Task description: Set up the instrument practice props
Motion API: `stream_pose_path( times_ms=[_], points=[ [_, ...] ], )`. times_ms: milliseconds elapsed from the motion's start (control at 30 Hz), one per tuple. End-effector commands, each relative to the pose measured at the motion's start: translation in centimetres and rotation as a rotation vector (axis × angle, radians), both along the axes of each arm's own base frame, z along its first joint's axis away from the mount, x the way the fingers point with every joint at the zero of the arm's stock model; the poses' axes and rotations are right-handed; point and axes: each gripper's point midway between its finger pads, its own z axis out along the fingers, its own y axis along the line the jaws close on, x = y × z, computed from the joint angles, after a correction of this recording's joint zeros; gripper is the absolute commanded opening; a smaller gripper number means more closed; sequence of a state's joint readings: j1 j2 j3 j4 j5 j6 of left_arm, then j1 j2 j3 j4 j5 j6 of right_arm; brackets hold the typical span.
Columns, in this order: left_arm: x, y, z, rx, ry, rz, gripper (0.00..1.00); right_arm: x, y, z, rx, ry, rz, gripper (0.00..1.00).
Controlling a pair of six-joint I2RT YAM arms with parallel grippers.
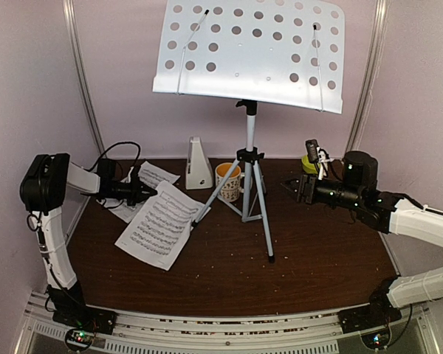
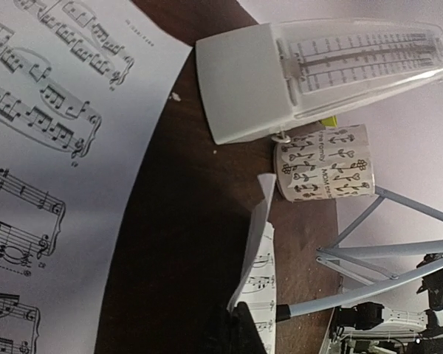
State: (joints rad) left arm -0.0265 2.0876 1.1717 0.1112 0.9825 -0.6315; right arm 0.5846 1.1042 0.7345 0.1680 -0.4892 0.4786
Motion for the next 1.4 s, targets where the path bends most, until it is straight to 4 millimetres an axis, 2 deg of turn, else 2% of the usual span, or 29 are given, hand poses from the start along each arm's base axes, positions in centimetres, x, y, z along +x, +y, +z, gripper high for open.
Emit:
stream_pose_path(
  times_ms=[0,133,300,333,633,867,1067,1267,1367],
  points=[
    [-0.2,0.0,4.2,0.094,-0.149,-0.01,0.0,0.0,0.0,2.6,0.029,-0.059,-0.004,0.6],
    [-1.5,-0.2,8.7,0.188,-0.255,-0.043,0.0,-0.5,-0.1,3.6,0.03,-0.095,0.008,0.6],
    [-4.1,-0.5,14.3,0.272,-0.37,-0.088,0.0,-1.5,0.0,4.5,0.038,-0.141,0.042,0.6],
    [-4.9,-0.8,15.6,0.277,-0.4,-0.102,0.0,-1.7,0.0,4.5,0.04,-0.149,0.05,0.61],
    [-13.4,-5.4,21.9,0.29,-0.651,-0.313,0.0,-5.1,1.6,5.8,0.051,-0.256,0.155,0.68],
    [-21.4,-8.4,25.4,0.307,-0.791,-0.509,0.0,-8.1,3.4,7.2,-0.038,-0.358,0.263,0.81],
    [-27.0,-11.5,28.6,0.274,-0.9,-0.684,0.0,-10.3,5.3,8.1,-0.145,-0.411,0.363,0.87],
    [-28.7,-13.6,29.7,0.274,-0.941,-0.76,0.0,-13.7,7.7,8.0,-0.269,-0.438,0.473,0.87],
    [-29.5,-15.0,29.8,0.266,-0.966,-0.813,0.0,-14.5,8.6,7.7,-0.323,-0.436,0.496,0.87]
  ],
)
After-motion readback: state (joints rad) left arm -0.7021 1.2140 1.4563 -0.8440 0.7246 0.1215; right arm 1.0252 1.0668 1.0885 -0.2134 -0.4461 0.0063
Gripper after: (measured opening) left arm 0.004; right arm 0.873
